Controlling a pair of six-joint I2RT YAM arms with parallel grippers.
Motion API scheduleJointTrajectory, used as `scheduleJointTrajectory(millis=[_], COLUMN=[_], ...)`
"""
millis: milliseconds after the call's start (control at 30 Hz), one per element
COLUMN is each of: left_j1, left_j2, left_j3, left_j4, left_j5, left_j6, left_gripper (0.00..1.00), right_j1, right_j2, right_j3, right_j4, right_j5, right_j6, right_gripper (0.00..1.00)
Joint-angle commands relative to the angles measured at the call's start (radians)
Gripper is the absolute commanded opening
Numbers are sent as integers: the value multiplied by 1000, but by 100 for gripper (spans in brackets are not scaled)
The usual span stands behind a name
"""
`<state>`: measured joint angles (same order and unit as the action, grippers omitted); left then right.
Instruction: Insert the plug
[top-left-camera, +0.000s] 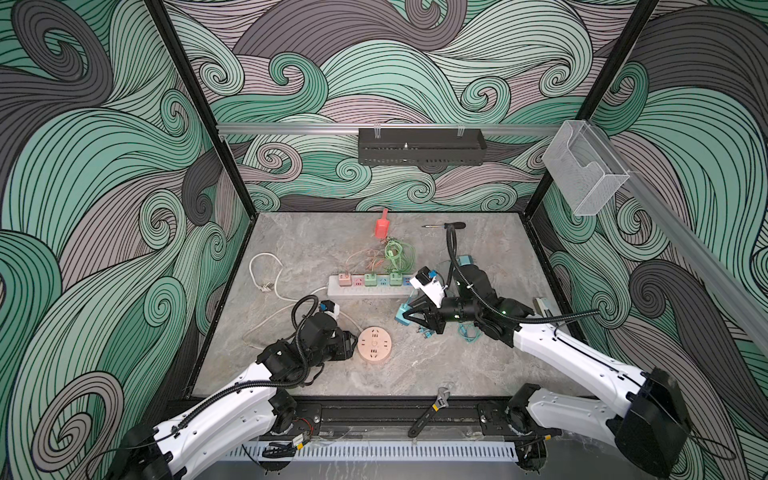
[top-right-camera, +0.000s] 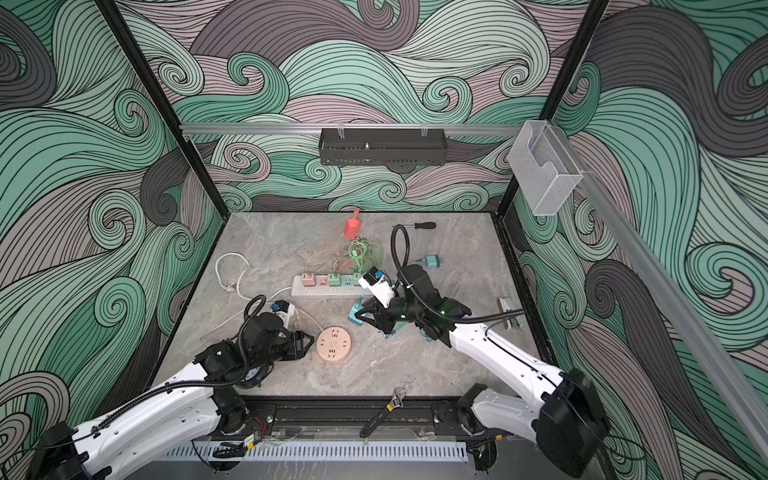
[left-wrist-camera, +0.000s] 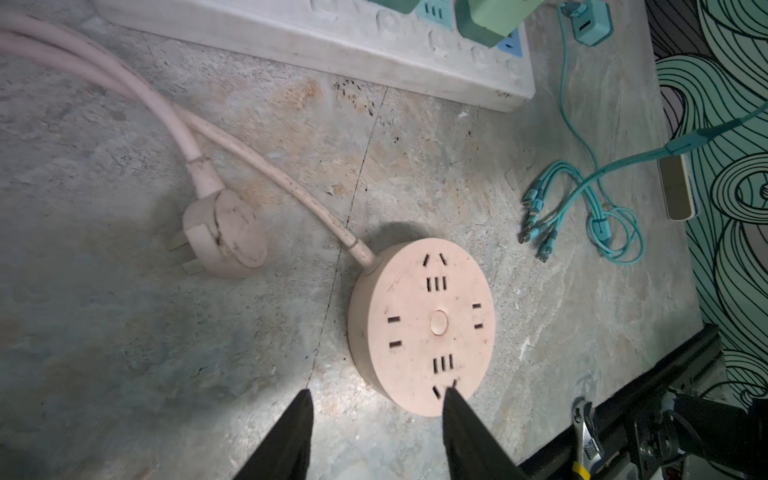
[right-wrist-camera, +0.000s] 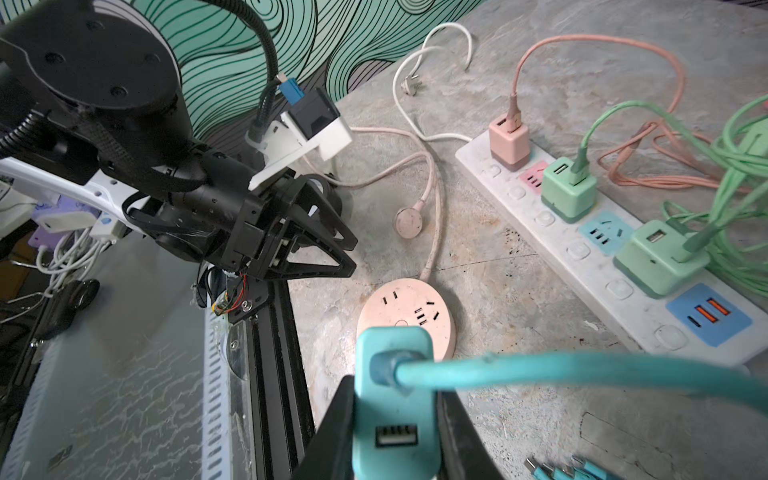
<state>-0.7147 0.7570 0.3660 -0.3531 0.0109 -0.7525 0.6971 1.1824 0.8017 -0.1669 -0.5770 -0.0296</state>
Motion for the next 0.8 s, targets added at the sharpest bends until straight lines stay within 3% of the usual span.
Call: scheduleJointTrajectory(millis=[0, 767], left_j1=[5, 5], left_j2=[22, 93], left_j3=[-25, -105], left_j4=[72, 172], left_j5=[-17, -10], left_j6=[-25, -39], left_gripper=[52, 42], right_j1=[25, 152], right_j2=[24, 251], right_j3=[7, 30], right_j4=[69, 130], right_j5=[-7, 73], right_j6=[-52, -250], right_gripper=[8, 6])
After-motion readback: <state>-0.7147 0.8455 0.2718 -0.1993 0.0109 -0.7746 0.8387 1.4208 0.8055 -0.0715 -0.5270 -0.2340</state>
